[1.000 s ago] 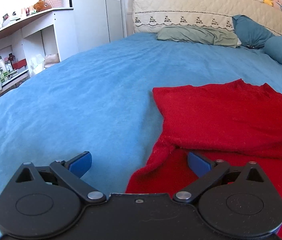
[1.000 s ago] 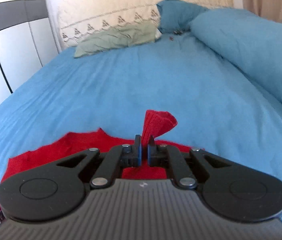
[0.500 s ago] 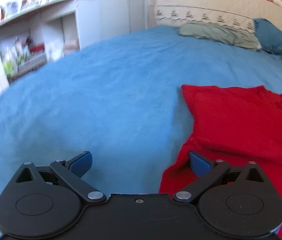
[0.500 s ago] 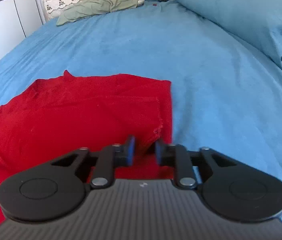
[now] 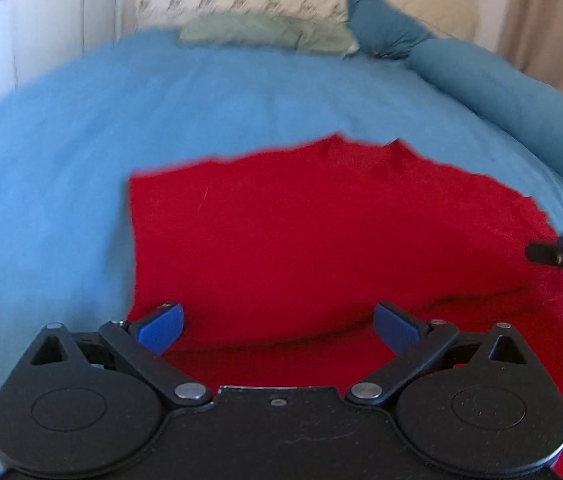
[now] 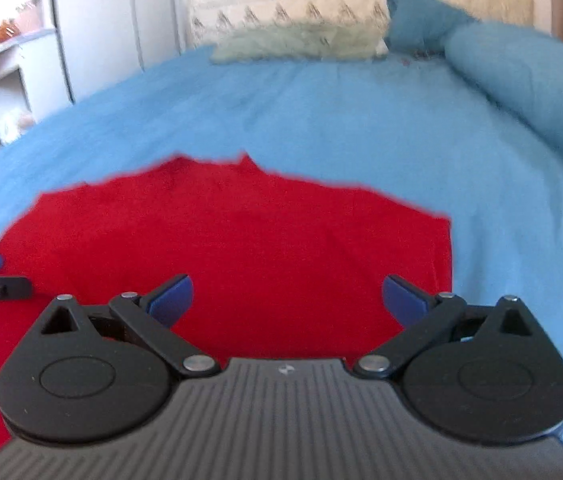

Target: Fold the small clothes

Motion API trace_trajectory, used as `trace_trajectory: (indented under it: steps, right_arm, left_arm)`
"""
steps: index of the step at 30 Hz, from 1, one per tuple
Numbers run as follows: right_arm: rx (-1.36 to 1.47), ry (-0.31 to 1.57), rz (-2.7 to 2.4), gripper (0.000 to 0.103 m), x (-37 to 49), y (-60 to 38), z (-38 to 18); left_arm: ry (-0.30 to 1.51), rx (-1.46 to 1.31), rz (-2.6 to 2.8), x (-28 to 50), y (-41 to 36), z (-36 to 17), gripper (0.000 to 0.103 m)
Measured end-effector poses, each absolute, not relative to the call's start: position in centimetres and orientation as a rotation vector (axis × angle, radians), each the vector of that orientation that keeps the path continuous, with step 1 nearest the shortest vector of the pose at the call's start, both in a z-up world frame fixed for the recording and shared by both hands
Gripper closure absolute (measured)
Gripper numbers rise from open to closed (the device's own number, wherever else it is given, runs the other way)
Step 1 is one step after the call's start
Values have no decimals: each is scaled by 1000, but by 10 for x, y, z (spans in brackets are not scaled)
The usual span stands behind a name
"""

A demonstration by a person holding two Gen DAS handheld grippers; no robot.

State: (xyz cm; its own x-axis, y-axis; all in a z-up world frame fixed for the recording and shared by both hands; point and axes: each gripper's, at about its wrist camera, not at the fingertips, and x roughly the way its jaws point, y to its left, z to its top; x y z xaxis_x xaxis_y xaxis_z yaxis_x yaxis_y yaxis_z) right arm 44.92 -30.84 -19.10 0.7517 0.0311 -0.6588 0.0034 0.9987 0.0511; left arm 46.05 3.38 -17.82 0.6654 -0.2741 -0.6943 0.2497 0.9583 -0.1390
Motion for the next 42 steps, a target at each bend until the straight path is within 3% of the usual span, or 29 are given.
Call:
trace_trajectory:
  steps: [5,10,19,27,33,42]
  right_arm:
    - [182,692,36,0,431,-341,-203]
    - [159,717,-29,0,421,-343,-170]
    - [201,544,8,0,283,-355,-20]
    - [153,572,0,0,177,-339,32]
    - [173,621,-1,0,116,-326,15]
    - [162,738,-47,0,71,-312,-58]
  left_arm:
    - [786,97,-320,452,23,-183,0]
    - [827,173,-275,447,14,-163,0]
    - [665,155,-209,345,41,-32,0]
    - [670,20,-296,247,61,40,0]
    - [684,-53,-313,177,77,28,0]
    - [816,40,-185,139,84,-67,1]
